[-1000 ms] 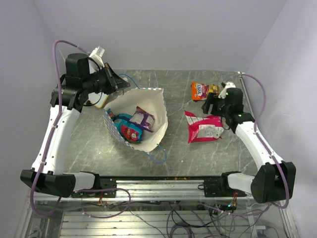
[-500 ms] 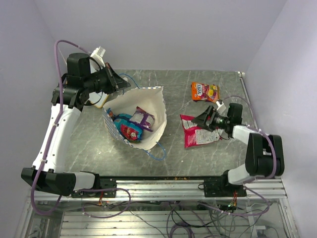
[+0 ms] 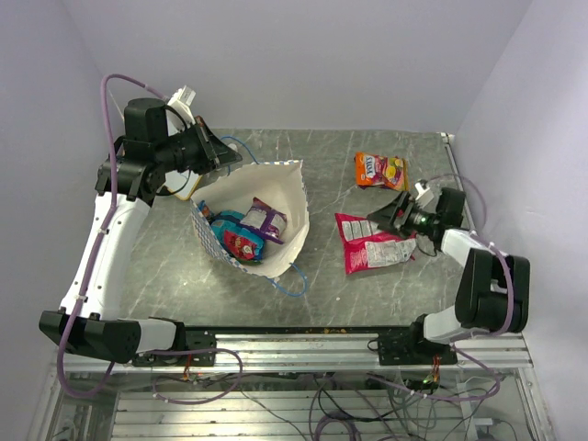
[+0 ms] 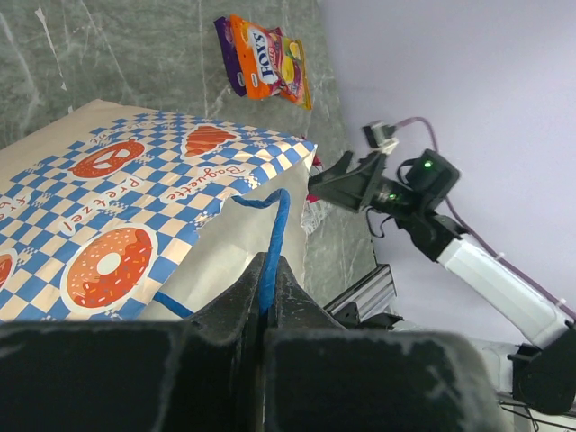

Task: Take the snacks out of the paper bag
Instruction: Place the snack at the center of the board.

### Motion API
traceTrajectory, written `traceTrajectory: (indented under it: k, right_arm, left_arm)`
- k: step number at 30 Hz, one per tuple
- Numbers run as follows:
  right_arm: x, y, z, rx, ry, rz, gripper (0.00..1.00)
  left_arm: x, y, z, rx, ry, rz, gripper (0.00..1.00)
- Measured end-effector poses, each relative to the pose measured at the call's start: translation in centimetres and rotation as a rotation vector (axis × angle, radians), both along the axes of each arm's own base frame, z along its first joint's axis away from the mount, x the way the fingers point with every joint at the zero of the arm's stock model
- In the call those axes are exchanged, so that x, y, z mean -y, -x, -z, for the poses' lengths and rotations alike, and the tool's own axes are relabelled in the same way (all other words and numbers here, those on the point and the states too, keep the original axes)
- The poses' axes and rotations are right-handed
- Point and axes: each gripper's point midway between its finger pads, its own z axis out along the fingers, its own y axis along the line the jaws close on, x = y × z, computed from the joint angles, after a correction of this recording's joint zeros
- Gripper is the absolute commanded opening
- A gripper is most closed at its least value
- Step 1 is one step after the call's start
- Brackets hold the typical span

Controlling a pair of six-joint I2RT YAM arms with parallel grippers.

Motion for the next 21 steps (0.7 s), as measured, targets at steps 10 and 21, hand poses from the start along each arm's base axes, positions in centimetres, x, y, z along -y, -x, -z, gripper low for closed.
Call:
traceTrajectory:
  k: [10, 21]
  right_arm:
    - [6.5, -1.4, -1.6, 0.047, 0.002, 0.206, 0.76]
    - [7.1, -0.5, 1.9, -0.074, 0.002, 0.253, 0.76]
  left_arm:
    - [0.0, 0.0, -0.1, 0.003, 0.002, 0.0, 0.07]
    - [0.0, -0.1, -0.1, 0.004, 0.0, 0.0, 0.07]
